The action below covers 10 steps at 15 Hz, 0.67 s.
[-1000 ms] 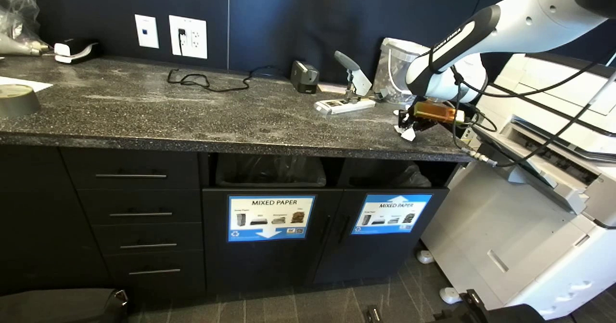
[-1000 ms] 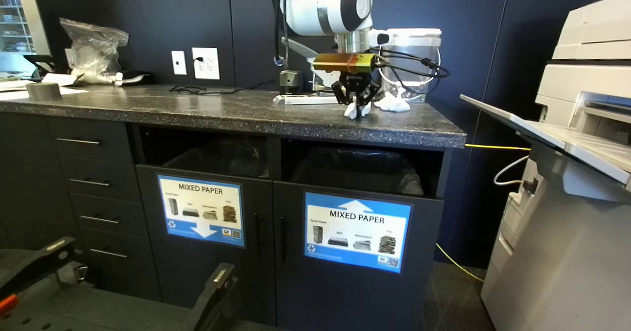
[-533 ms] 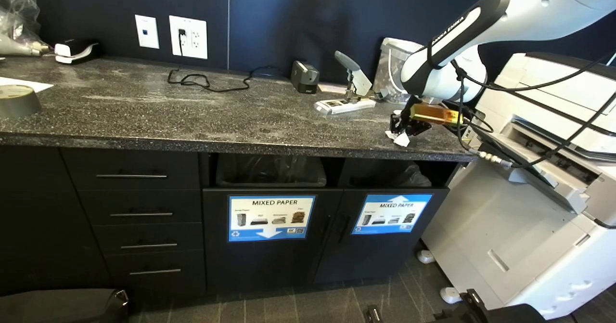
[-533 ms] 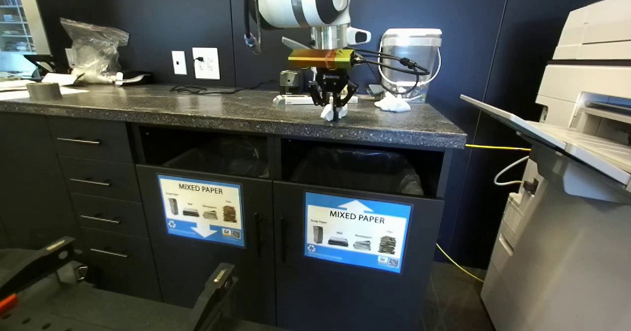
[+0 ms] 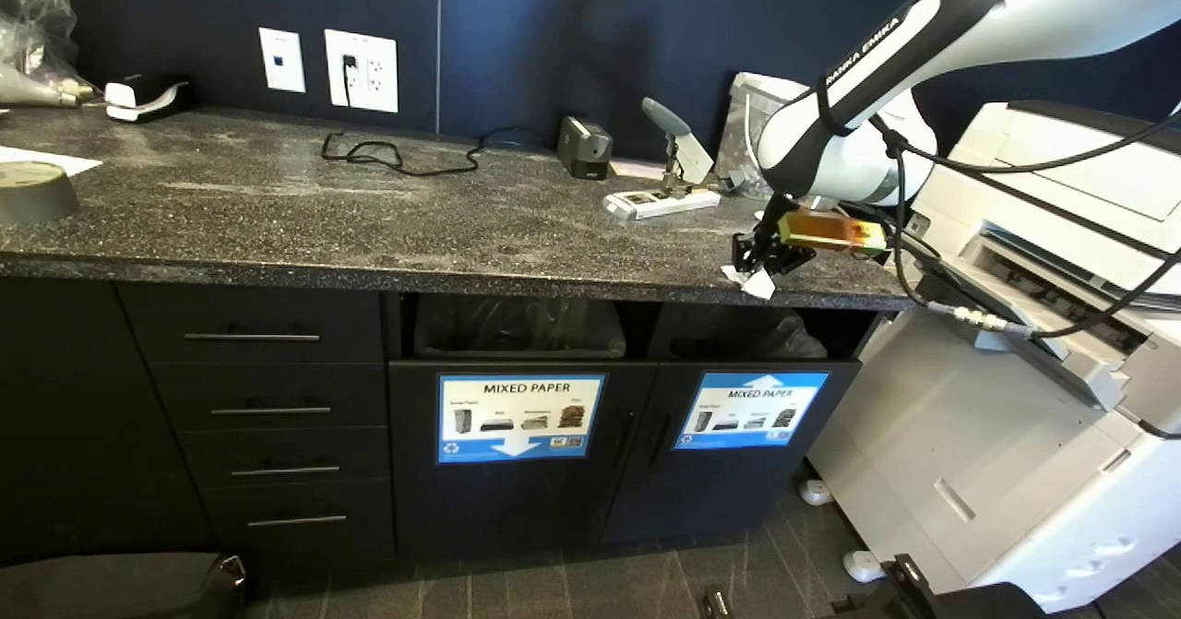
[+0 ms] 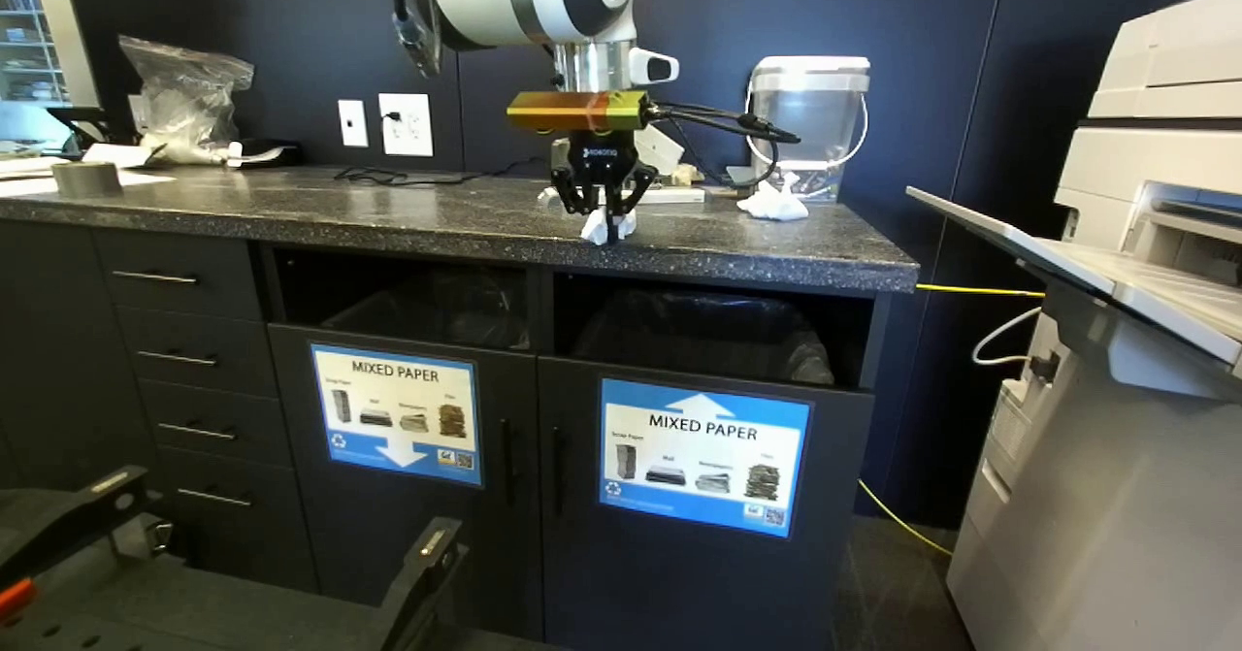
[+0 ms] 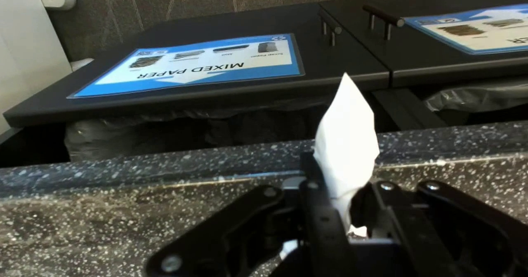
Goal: Place two crumpled papers inside the bin on the right
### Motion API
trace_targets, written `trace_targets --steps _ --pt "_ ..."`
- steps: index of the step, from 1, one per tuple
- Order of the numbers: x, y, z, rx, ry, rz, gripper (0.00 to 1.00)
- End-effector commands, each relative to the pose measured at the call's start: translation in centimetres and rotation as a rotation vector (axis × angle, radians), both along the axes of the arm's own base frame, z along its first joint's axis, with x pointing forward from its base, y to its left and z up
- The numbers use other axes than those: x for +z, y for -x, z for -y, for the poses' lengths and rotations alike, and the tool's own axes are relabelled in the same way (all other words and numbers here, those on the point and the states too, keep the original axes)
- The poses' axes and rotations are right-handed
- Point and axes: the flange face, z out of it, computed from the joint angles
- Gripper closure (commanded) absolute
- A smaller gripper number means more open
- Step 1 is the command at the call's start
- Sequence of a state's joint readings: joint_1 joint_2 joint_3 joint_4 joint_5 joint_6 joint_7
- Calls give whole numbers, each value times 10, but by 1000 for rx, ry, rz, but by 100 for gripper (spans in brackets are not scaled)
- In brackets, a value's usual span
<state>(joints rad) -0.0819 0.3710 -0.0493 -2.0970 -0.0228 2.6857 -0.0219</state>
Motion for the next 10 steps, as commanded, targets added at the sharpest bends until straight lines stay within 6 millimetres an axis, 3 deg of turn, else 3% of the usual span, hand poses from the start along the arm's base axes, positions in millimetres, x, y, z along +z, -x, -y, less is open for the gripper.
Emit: trace_targets --steps 1,3,5,10 --pt "-31 36 -17 41 8 -39 98" --pt "-39 47 -29 68 13 -63 98" --pt "-41 56 -27 92 14 -105 98" --pt "-82 87 -38 108 48 -136 98"
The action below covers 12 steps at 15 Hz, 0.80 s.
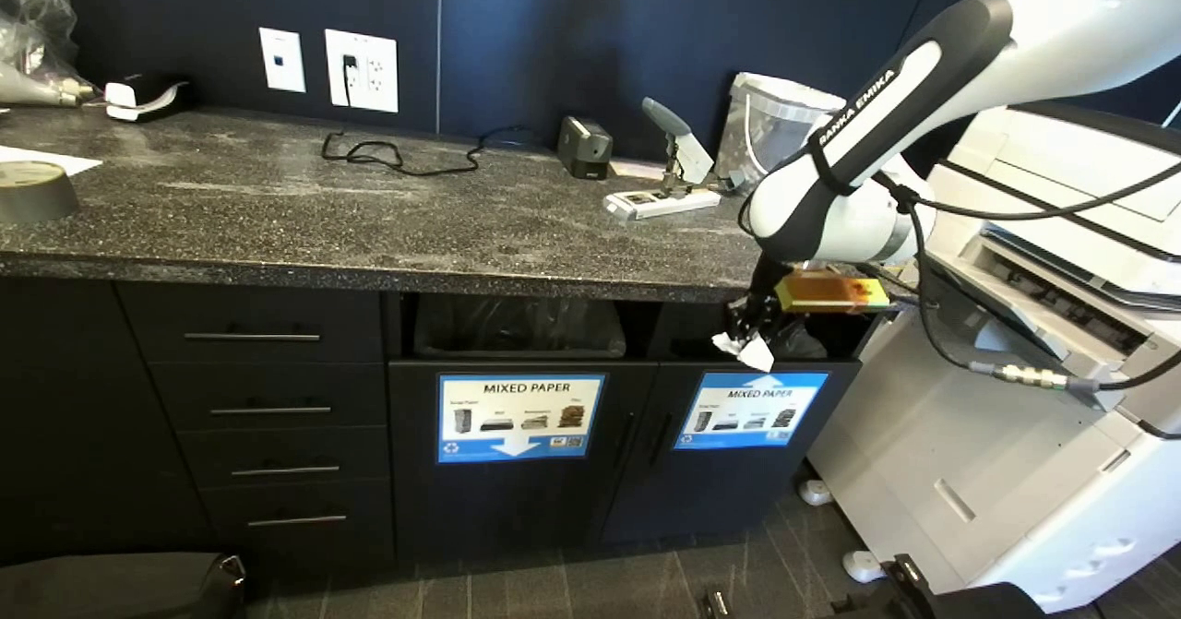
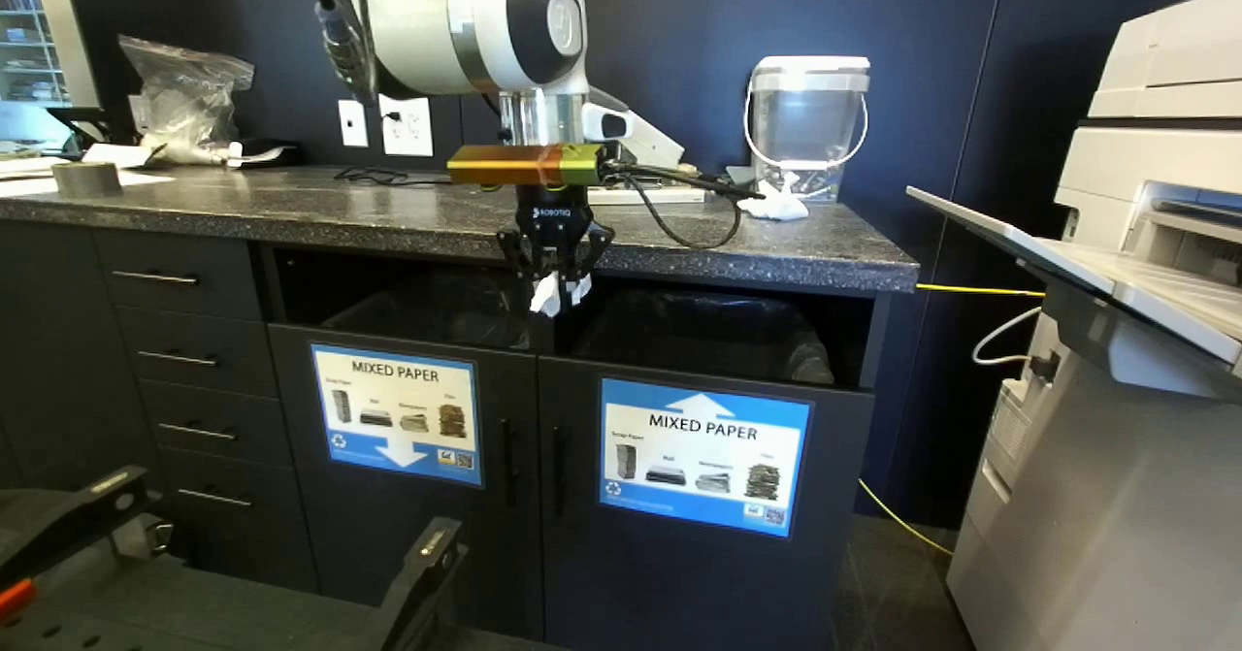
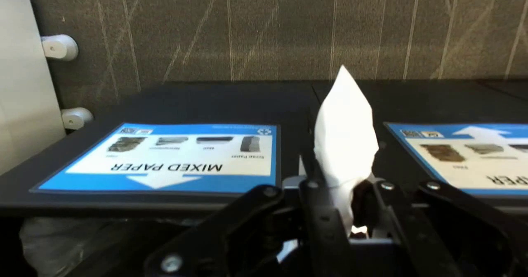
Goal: Place two crumpled papers inside the bin on the right
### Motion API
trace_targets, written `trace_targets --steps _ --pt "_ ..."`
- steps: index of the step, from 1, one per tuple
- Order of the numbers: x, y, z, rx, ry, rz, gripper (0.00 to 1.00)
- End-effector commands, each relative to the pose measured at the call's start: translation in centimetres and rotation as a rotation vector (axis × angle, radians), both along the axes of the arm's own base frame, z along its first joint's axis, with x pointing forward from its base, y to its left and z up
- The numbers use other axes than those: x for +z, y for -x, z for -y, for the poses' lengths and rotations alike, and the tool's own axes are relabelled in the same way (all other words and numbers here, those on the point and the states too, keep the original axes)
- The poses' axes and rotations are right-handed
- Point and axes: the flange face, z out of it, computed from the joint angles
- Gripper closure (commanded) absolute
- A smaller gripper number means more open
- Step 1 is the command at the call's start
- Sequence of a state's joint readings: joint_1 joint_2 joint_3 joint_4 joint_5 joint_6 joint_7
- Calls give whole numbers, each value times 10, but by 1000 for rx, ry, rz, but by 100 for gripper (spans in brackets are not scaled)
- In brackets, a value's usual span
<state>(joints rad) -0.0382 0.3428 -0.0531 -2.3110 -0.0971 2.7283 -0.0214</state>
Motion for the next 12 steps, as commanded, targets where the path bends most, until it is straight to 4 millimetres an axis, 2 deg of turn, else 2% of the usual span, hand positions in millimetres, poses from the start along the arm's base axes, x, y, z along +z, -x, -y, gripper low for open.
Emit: trace_targets --steps 1,3,4,6,8,9,11,12 --pt "-26 21 5 -2 21 46 98" --pt "-39 29 2 -5 32 129 98" --pt "-42 30 12 -24 32 165 98" --pt "-54 36 15 -34 45 238 98" --pt "-58 38 29 -58 54 302 98" --pt "-63 40 27 -58 67 337 98" --pt "-66 42 39 -95 60 395 98" --pt "-70 43 35 -86 65 426 98"
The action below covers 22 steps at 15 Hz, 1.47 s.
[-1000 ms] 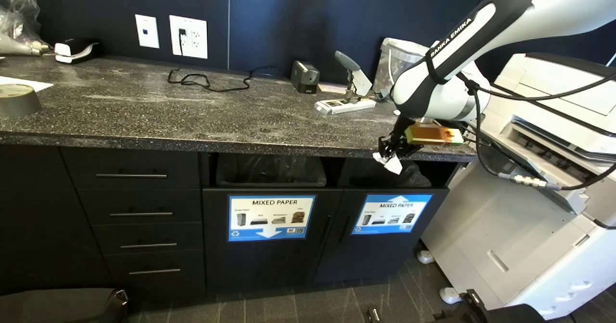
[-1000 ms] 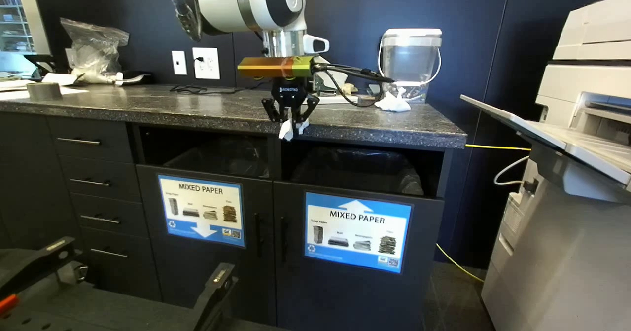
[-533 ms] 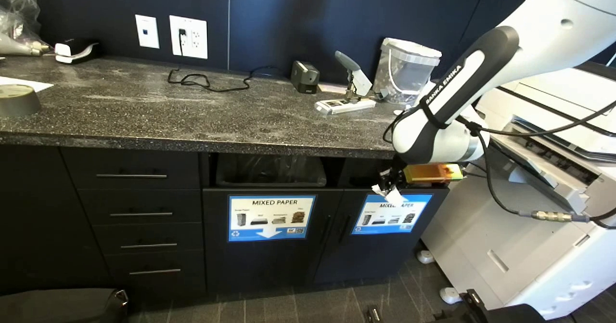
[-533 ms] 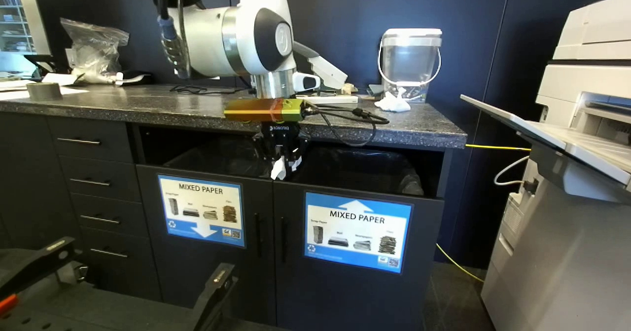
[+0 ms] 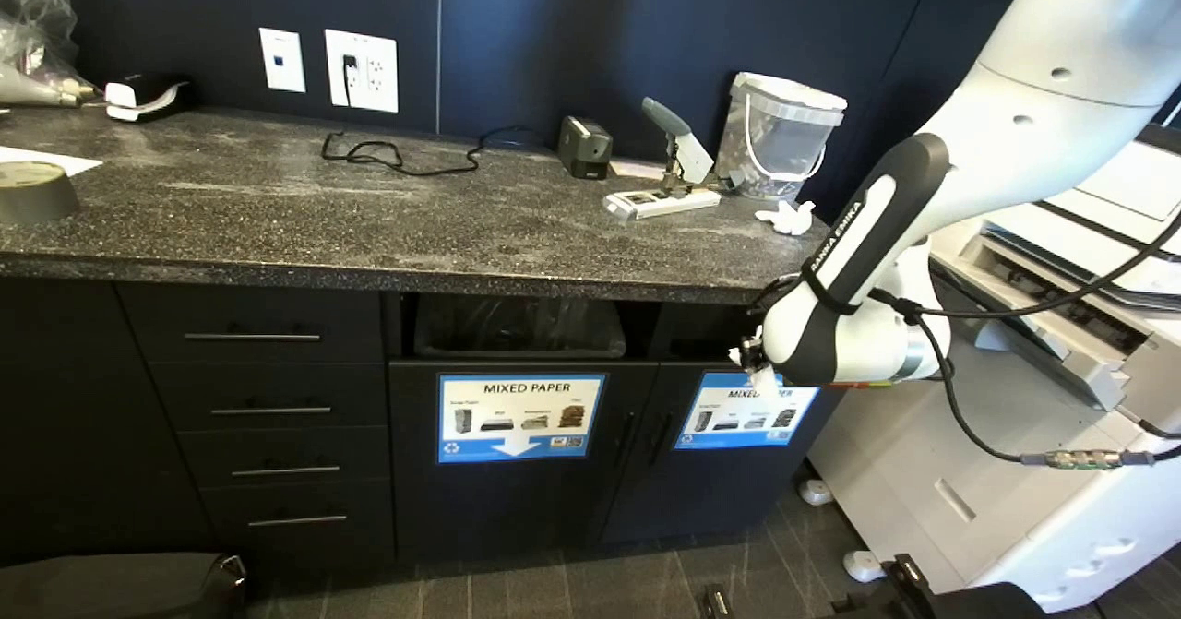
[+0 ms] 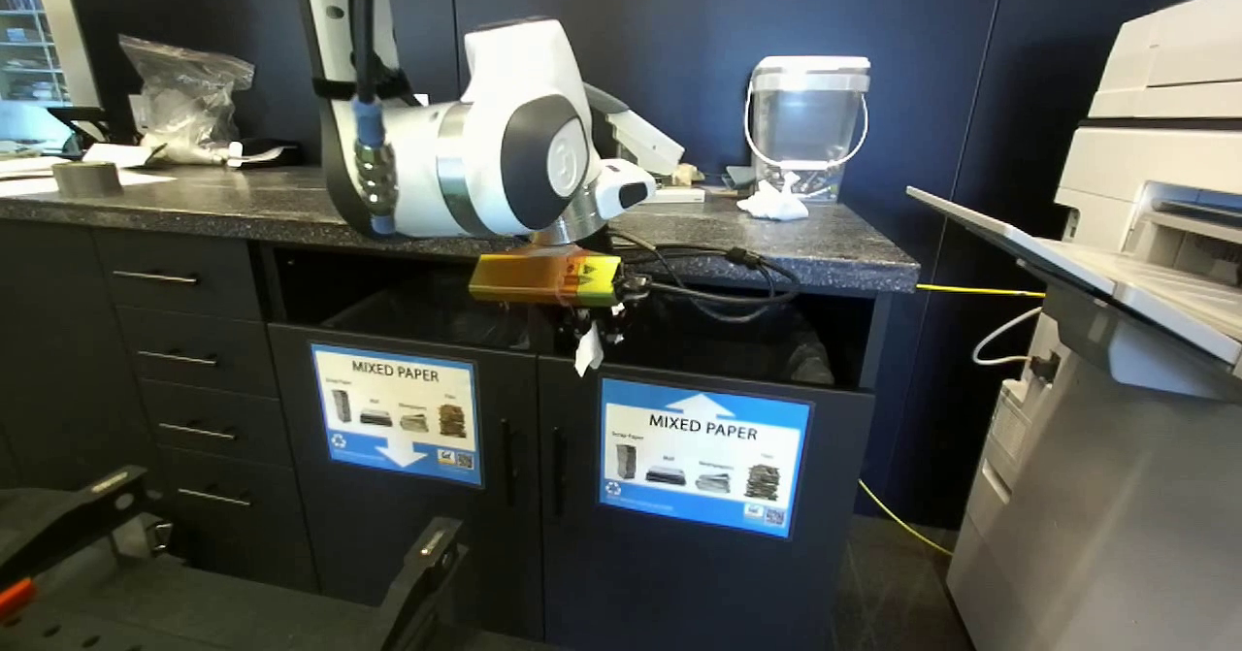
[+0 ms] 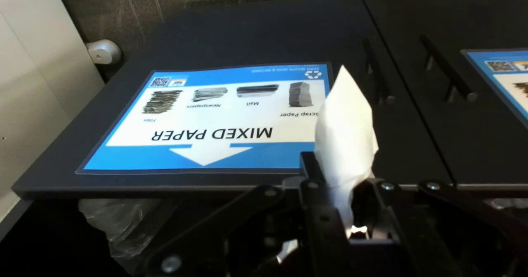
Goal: Place two crumpled papers inside the bin on the right
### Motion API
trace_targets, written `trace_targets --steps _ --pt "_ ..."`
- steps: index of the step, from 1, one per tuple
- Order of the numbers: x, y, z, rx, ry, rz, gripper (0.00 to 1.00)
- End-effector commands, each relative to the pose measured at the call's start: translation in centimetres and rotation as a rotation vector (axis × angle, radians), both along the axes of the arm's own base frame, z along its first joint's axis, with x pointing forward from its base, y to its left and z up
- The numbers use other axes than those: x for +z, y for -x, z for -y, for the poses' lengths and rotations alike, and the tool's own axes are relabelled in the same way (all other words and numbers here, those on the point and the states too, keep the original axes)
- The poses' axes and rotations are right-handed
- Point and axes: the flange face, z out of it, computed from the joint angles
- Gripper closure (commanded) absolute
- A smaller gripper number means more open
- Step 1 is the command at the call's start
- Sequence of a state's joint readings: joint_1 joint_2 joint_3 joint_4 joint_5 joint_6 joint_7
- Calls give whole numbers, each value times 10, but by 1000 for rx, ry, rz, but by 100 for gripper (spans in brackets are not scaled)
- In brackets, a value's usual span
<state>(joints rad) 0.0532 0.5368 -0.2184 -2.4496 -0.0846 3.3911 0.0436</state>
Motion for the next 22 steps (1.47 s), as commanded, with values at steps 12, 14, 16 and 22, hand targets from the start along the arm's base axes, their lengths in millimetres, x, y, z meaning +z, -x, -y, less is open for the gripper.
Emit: trace_targets --steps 12,14,16,22 --pt "-41 -11 13 -18 -23 359 97" --pt "-53 -19 13 -16 -31 379 97" --pt "-66 -29 10 -8 -32 386 97" --pt "-72 -63 26 -1 -16 444 97"
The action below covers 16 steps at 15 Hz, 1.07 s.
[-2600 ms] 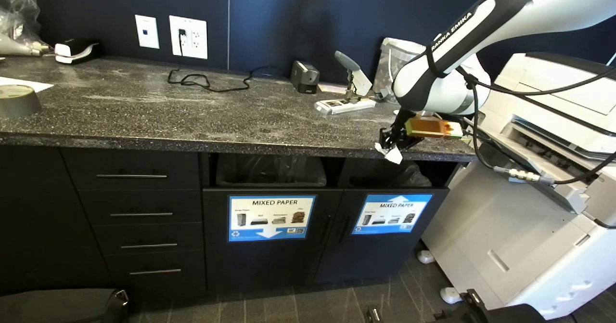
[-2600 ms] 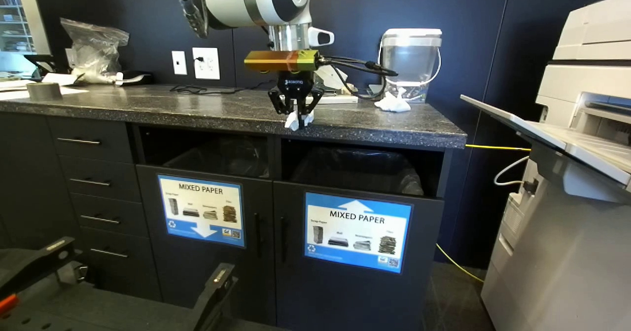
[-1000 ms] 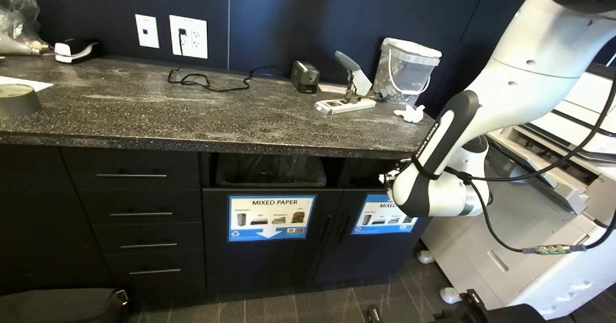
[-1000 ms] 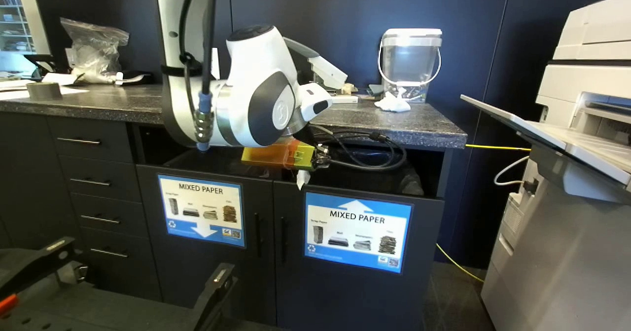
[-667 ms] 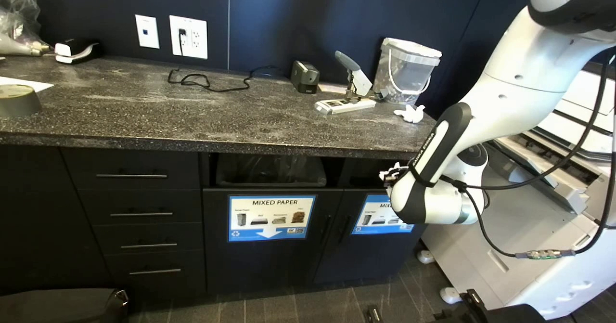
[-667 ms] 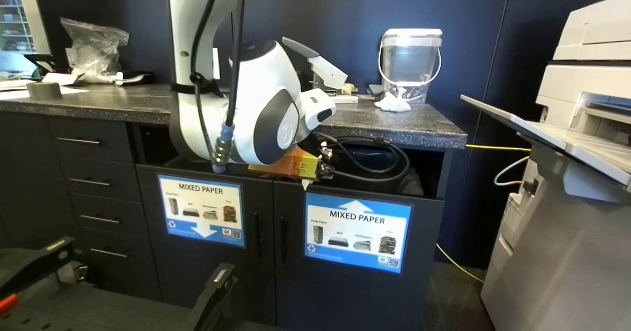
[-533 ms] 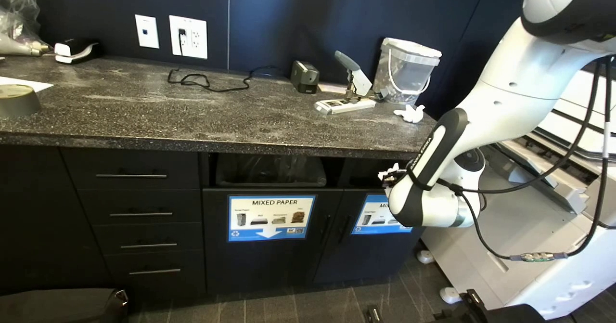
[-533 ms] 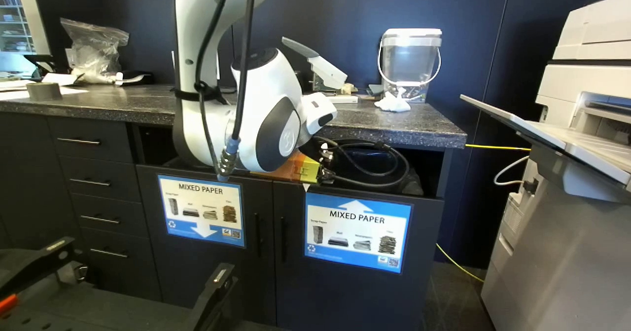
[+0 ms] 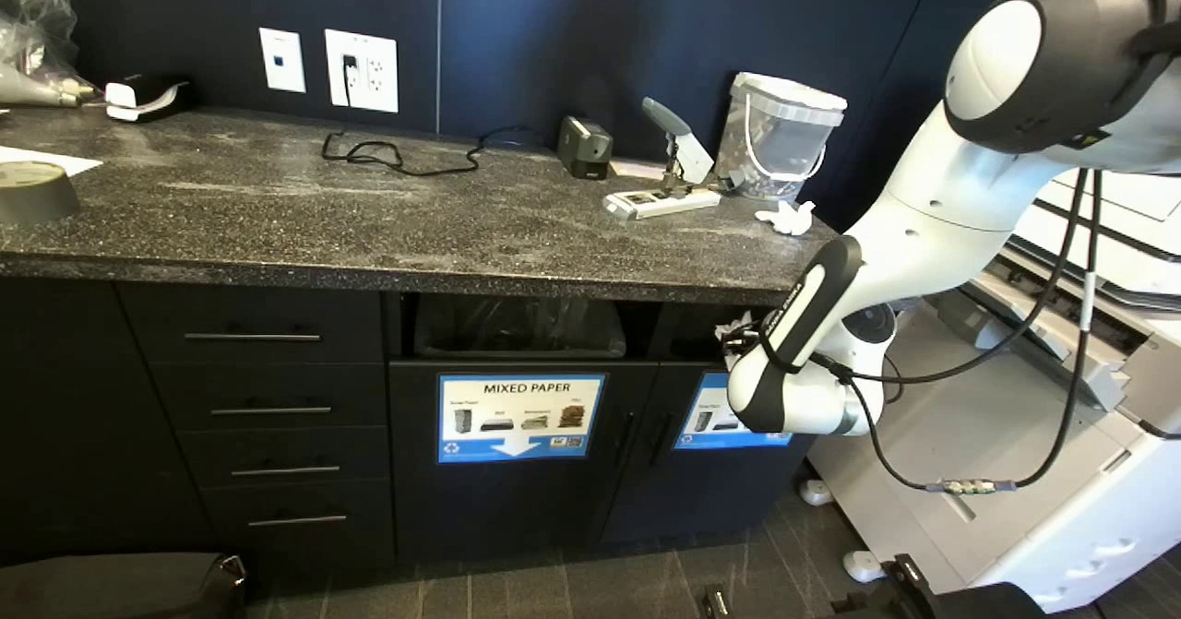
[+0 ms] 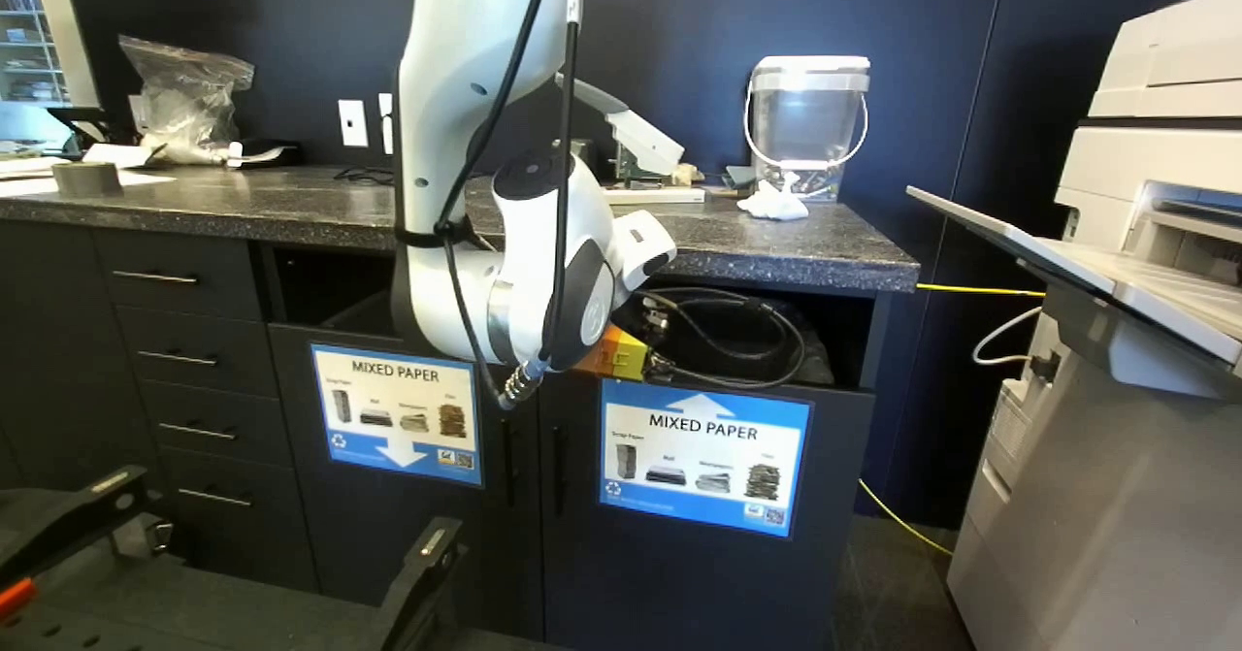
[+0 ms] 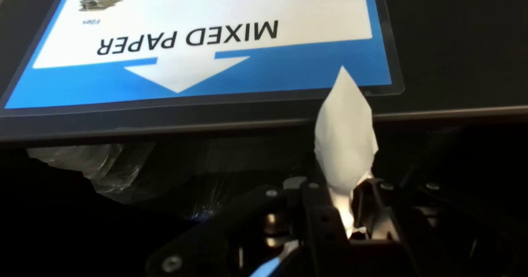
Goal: Place two crumpled papers inside the bin on the right
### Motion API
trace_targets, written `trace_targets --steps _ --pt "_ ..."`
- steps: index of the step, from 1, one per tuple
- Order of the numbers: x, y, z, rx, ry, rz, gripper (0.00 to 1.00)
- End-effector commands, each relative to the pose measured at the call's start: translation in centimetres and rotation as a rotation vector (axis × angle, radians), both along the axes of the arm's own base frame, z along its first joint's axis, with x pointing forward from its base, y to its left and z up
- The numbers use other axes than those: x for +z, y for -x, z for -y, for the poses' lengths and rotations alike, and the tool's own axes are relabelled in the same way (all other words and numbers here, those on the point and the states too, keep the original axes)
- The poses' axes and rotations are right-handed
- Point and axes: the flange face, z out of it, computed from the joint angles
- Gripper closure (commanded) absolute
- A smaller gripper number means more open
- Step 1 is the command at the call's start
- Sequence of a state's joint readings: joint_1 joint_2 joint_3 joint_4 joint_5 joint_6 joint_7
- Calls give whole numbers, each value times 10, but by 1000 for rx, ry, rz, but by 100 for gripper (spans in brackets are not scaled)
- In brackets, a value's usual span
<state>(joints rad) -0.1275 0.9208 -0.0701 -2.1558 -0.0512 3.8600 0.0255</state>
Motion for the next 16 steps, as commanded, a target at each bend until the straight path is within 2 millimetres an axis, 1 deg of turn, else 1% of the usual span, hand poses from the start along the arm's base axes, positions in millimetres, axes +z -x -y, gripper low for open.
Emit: trace_targets --steps 1,2,3,4,5,7,8,10,12,13,14,15,16 --pt "-4 -21 6 13 7 77 97" --pt "-4 -26 13 8 -2 84 97" --pt "-9 -28 5 17 8 89 97" --pt "-10 -31 5 16 5 96 97" --pt "-12 -34 11 9 -10 100 97" --pt "-21 -37 2 15 -9 108 97" --pt "-22 -40 7 10 -18 110 97" --pt "-27 -42 1 17 -9 121 97" --pt "-23 -45 10 8 -15 134 97" --pt "-26 -45 4 14 -7 136 97" --pt "-25 -46 6 11 -14 135 98" --pt "-25 -48 10 17 -27 129 67" --pt "-27 -48 3 32 -15 132 67"
